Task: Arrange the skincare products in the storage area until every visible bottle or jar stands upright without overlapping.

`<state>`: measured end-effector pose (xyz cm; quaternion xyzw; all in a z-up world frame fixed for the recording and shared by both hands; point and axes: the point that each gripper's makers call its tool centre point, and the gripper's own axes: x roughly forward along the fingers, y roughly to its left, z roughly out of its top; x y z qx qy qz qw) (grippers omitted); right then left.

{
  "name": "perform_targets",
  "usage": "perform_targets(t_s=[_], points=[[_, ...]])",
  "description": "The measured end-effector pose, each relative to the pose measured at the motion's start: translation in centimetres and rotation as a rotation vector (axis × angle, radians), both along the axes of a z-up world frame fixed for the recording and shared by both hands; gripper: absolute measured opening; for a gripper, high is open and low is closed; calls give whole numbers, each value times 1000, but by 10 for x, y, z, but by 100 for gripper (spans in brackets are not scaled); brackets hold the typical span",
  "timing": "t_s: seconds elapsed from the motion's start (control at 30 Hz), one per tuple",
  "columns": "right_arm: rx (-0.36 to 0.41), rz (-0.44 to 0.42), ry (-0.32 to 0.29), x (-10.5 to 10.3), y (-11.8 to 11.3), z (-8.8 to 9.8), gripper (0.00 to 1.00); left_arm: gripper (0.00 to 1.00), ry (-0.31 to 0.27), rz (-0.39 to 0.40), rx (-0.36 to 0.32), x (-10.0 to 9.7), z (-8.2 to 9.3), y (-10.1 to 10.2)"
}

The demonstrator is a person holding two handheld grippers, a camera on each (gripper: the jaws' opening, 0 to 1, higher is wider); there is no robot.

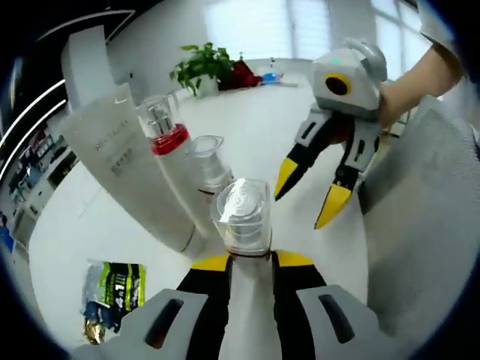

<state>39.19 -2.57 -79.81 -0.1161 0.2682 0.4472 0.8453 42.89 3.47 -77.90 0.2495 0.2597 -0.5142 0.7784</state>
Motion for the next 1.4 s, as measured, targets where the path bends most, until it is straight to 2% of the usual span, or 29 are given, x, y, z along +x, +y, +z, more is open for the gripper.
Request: perform_targets(t_s=[0.33, 0.77, 1.03, 1.3, 1.4], points=[[11, -19, 13, -1, -2, -1, 33, 23, -35, -42, 1, 22, -4, -4], [14, -20, 18, 0, 1, -1, 33, 23, -57, -73, -2, 39, -5, -8], [13, -25, 17, 1, 1, 1, 34, 24, -52, -75, -5, 37, -4, -9], [5, -25, 15, 2, 4, 6, 38, 27, -41, -49, -1, 35, -3, -1], [1, -25, 12, 2, 6, 10, 40, 30, -17, -22, -18, 32, -1, 3]])
